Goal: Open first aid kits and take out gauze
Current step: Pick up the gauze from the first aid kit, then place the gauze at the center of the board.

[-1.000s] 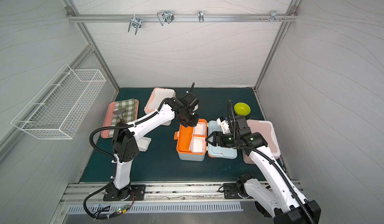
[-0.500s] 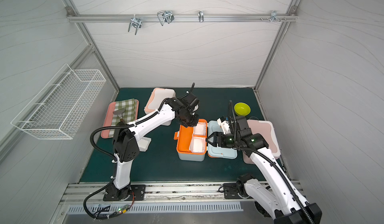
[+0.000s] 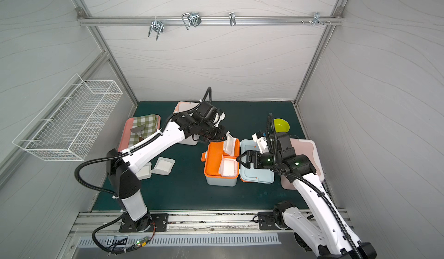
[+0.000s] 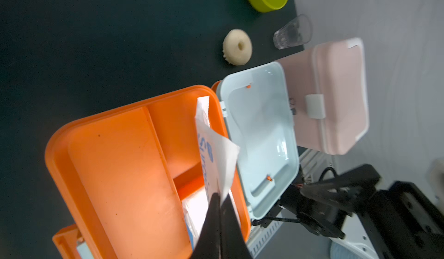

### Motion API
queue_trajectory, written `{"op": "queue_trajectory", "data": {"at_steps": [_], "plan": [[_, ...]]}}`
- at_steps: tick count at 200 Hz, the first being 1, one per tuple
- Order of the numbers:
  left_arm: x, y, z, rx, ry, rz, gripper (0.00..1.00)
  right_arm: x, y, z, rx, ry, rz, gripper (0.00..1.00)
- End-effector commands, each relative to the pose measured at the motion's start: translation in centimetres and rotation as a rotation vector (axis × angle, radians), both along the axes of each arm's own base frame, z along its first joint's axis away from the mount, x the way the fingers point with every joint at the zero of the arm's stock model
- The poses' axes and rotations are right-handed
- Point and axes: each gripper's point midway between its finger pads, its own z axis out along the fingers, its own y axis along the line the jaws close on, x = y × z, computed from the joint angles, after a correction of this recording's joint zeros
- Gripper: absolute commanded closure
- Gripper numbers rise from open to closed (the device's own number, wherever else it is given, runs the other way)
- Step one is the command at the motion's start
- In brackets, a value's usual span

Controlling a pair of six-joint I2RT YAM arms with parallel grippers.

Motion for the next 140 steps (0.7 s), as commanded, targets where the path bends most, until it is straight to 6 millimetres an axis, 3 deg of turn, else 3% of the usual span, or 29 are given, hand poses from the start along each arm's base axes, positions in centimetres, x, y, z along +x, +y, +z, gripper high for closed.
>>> {"op": "queue_trajectory", "data": {"at_steps": [1,25,67,140], "plan": [[0.0,0.4,3.1,-0.141,-0.021,0.03,1.0,-1.3,0.7,1.5,0.007,-0.034,0.063,0.01],[-0.3,3.1,3.9,-0.195,-0.031,0.111,1.0,-2.0,1.8,2.4,-0.008,-0.068,0.116,0.01],[-0.4,10.4,3.2,-0.217,-0.079,0.352,1.0,-2.6,3.4,3.0,-0.045,-0.096,0.178,0.01],[-2.5,22.9,-2.2,-0.085,-0.098,0.852,1.0,-2.8,5.0,2.8,-0.068,-0.088,0.226,0.01]]}}
